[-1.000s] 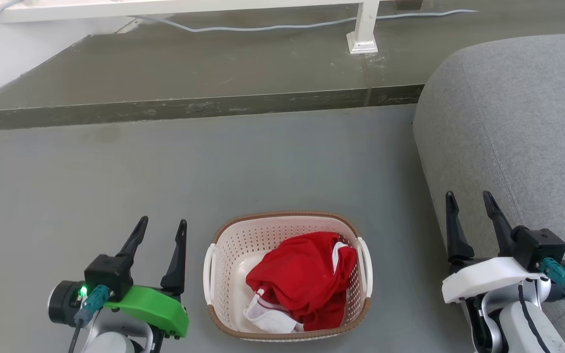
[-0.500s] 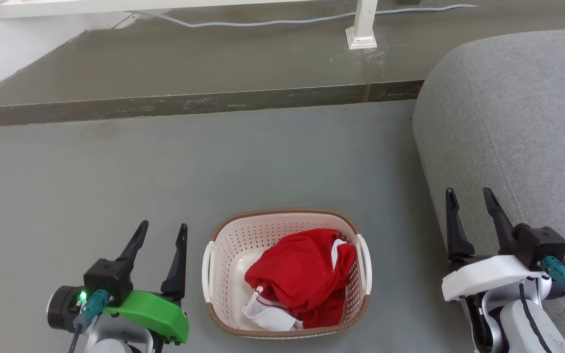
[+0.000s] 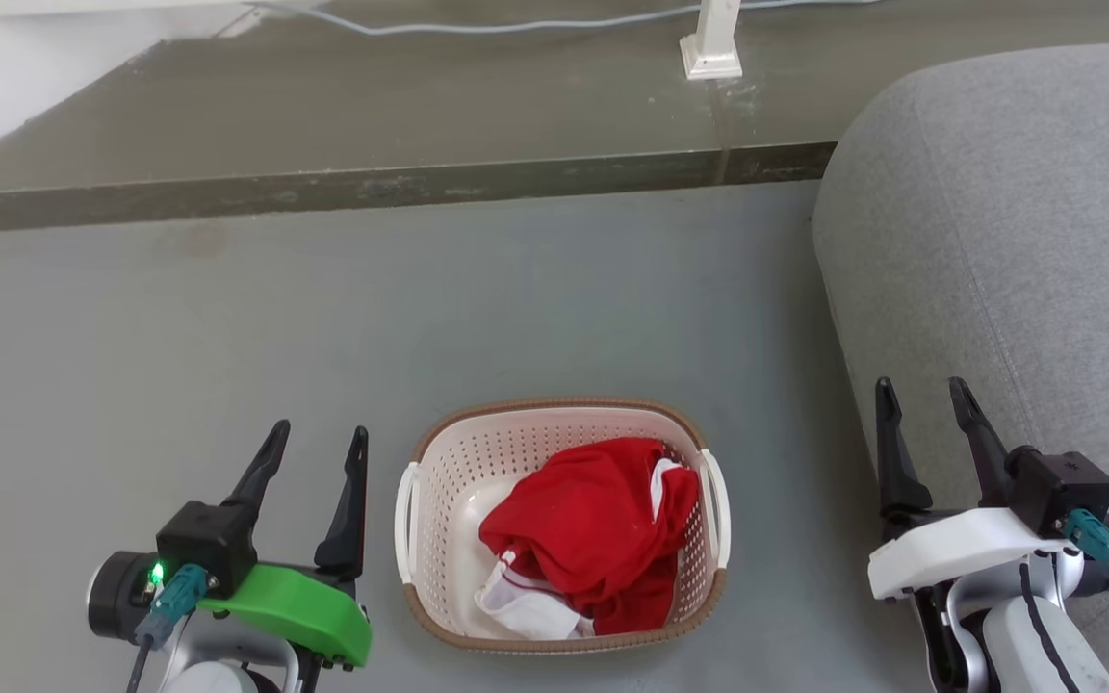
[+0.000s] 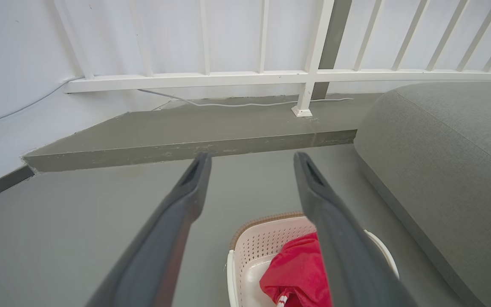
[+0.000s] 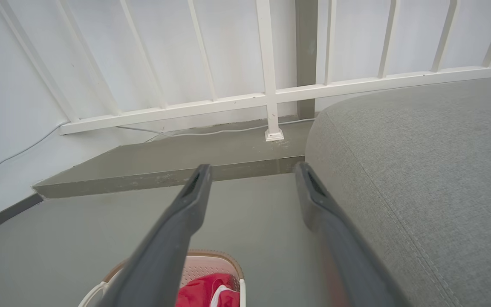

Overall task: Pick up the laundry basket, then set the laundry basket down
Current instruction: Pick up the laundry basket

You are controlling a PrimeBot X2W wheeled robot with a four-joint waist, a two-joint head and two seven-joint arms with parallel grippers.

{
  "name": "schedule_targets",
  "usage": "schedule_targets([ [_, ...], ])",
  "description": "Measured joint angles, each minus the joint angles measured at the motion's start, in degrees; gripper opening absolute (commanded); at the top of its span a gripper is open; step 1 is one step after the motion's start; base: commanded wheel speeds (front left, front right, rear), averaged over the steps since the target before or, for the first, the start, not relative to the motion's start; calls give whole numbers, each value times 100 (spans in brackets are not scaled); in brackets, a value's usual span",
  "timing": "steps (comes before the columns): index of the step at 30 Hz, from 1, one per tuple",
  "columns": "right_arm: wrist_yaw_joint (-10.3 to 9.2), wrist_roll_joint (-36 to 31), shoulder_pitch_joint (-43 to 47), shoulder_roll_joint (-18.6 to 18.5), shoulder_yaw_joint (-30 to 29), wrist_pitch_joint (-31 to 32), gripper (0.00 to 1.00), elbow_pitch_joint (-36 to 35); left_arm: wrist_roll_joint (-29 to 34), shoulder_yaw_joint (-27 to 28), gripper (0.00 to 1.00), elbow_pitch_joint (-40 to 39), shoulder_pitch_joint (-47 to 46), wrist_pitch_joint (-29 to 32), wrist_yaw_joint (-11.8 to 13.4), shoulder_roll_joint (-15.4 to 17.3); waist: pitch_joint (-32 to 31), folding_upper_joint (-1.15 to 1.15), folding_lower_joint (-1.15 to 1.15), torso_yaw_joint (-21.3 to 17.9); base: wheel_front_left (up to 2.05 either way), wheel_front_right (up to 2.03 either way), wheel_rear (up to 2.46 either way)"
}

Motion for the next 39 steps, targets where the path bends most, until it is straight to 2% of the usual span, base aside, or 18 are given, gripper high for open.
schedule_targets([
  [12,-1,15,-9,7,55,107,100,-174,64,43,100,-322,9,178,42,97,440,0,0,20,0,0,0],
  [21,0,81,-195,23,213,213,100,-157,78,49,100,-446,-81,325,42,136,1067,0,0,14,0,0,0],
  [30,0,147,-522,33,311,354,100,82,68,48,100,-259,-556,532,29,153,1774,0,0,7,0,0,0],
  [39,-1,203,-1122,37,423,413,100,420,-67,55,100,321,-1242,710,-271,144,2587,0,1,-12,0,0,0],
])
